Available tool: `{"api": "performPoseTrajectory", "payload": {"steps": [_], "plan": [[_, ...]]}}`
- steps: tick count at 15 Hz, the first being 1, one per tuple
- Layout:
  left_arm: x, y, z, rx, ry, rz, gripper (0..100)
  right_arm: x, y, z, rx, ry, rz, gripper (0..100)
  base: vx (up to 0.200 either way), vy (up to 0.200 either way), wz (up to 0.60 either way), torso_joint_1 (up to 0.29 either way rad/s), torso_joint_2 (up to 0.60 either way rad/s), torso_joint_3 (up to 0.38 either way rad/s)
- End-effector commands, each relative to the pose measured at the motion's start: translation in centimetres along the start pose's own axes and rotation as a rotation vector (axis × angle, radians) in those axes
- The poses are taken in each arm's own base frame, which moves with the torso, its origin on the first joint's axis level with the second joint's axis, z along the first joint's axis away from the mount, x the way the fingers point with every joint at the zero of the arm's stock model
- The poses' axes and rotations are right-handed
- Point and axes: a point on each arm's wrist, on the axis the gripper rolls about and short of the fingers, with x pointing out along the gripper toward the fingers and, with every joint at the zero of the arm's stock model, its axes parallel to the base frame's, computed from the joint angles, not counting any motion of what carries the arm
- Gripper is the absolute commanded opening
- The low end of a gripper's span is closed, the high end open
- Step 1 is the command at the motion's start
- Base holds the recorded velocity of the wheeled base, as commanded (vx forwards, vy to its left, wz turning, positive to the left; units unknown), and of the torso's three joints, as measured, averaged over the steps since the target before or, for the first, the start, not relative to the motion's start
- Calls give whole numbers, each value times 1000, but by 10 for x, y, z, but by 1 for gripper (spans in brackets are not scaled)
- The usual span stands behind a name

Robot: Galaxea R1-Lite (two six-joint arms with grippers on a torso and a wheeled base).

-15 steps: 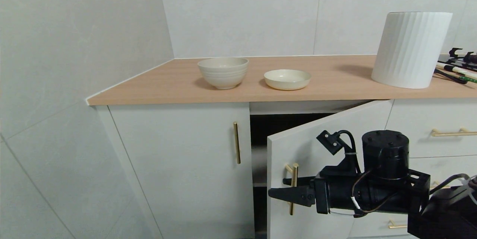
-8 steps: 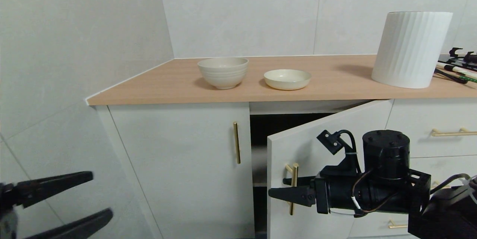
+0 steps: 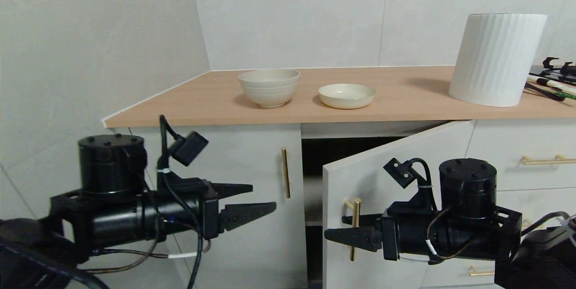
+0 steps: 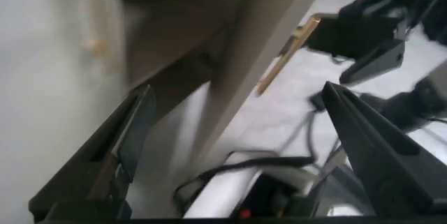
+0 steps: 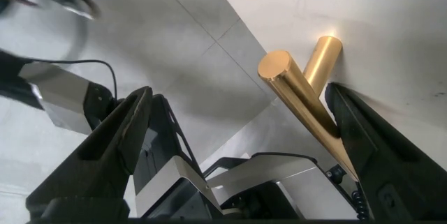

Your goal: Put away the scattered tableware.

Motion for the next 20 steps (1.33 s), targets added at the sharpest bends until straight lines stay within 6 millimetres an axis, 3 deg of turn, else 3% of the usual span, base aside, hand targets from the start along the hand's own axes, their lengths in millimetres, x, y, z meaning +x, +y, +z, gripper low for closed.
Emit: {"api": "performPoseTrajectory", "payload": {"steps": [1,3,4,8,10,14,15,20], "plan": [[33,16,-38,-117,131,-19,100,-1,-2,-2,9,6,-9,100,0,0,0,0,0,0],[52,25,-49,-103,116,27,100,-2,-5,-2,15,5,-18,100,0,0,0,0,0,0],[55,27,-49,-97,104,41,0,-2,-5,-2,16,6,-19,100,0,0,0,0,0,0],[86,40,-36,2,-22,-1,0,-2,-4,-2,14,3,-17,100,0,0,0,0,0,0],[114,46,-43,45,-59,-46,0,-3,-4,-1,12,1,-17,100,0,0,0,0,0,0],[141,43,-55,54,-63,-95,0,-4,-5,-6,17,13,-23,100,0,0,0,0,0,0],[163,39,-63,49,-50,-130,0,-5,-5,-6,2,-6,-14,100,0,0,0,0,0,0],[171,28,-62,69,-78,-152,0,-9,-2,-5,-28,-53,-13,100,0,0,0,0,0,0]]}}
